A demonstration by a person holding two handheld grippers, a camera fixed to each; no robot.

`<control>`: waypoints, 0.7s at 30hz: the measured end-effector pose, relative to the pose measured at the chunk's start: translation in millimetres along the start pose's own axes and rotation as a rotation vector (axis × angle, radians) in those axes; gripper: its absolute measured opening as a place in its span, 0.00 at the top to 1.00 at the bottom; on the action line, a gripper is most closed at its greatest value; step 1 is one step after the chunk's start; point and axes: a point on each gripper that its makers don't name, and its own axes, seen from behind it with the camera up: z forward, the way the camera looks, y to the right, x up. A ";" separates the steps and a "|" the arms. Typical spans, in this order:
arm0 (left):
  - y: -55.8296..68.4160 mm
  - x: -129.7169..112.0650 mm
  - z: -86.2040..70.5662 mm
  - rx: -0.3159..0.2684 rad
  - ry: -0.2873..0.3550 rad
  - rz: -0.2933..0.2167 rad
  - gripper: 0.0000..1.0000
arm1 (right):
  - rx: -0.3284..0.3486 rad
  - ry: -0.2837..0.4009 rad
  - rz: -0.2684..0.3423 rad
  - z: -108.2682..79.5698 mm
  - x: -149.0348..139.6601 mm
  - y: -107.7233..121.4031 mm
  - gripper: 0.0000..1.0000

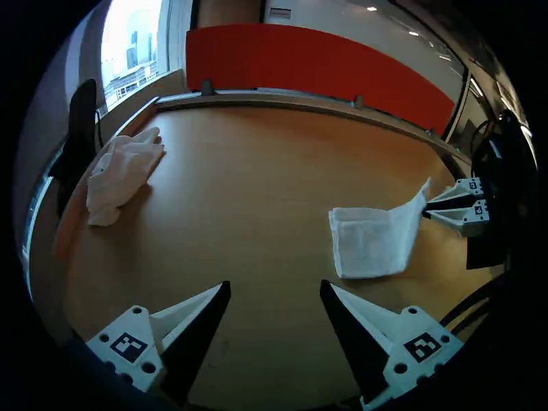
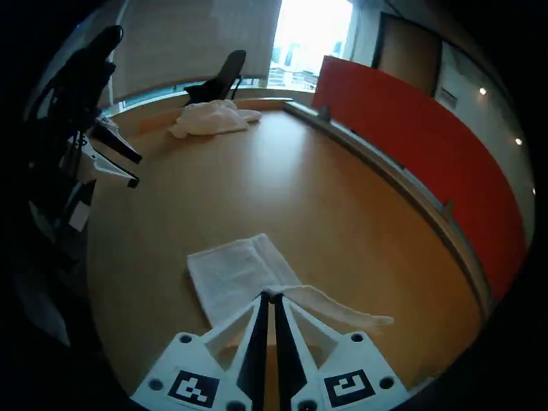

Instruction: Fold towel

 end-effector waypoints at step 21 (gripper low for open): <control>-19.2 -7.8 -14.8 0.021 0.016 -0.073 0.03 | 0.174 -0.072 -0.076 72.7 -5.5 -67.0 0.94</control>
